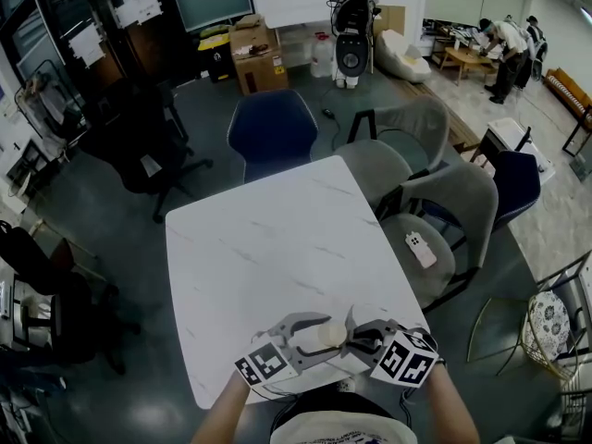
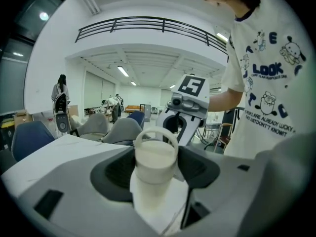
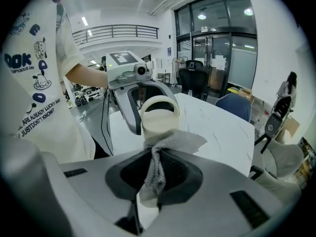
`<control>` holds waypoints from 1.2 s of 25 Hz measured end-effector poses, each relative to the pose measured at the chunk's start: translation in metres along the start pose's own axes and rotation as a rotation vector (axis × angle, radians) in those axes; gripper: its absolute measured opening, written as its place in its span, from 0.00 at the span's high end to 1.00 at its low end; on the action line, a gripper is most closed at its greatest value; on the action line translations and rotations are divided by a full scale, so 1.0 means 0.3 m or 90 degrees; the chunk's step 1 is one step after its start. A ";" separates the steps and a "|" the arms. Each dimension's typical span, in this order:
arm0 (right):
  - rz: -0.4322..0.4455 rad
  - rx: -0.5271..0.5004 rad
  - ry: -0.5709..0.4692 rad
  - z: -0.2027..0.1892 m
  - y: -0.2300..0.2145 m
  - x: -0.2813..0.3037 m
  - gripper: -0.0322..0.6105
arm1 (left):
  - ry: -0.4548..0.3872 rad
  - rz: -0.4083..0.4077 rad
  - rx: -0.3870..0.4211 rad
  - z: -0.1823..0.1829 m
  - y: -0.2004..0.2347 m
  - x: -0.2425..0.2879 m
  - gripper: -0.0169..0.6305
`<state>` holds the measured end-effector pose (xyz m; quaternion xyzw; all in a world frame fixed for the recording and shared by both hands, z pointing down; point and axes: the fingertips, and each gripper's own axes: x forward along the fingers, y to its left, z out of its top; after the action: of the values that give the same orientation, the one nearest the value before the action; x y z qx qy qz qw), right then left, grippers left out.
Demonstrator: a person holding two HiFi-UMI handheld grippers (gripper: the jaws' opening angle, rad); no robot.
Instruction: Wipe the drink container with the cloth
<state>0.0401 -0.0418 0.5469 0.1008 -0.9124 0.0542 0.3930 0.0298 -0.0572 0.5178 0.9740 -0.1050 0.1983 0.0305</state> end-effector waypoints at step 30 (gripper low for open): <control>0.043 0.055 0.072 -0.158 -0.015 0.173 0.88 | 0.017 -0.024 0.040 -0.003 -0.004 0.005 0.55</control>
<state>0.0398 -0.0451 0.6173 0.0833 -0.8884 0.1123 0.4373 0.0311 -0.0563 0.5194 0.9735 -0.0798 0.2142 0.0049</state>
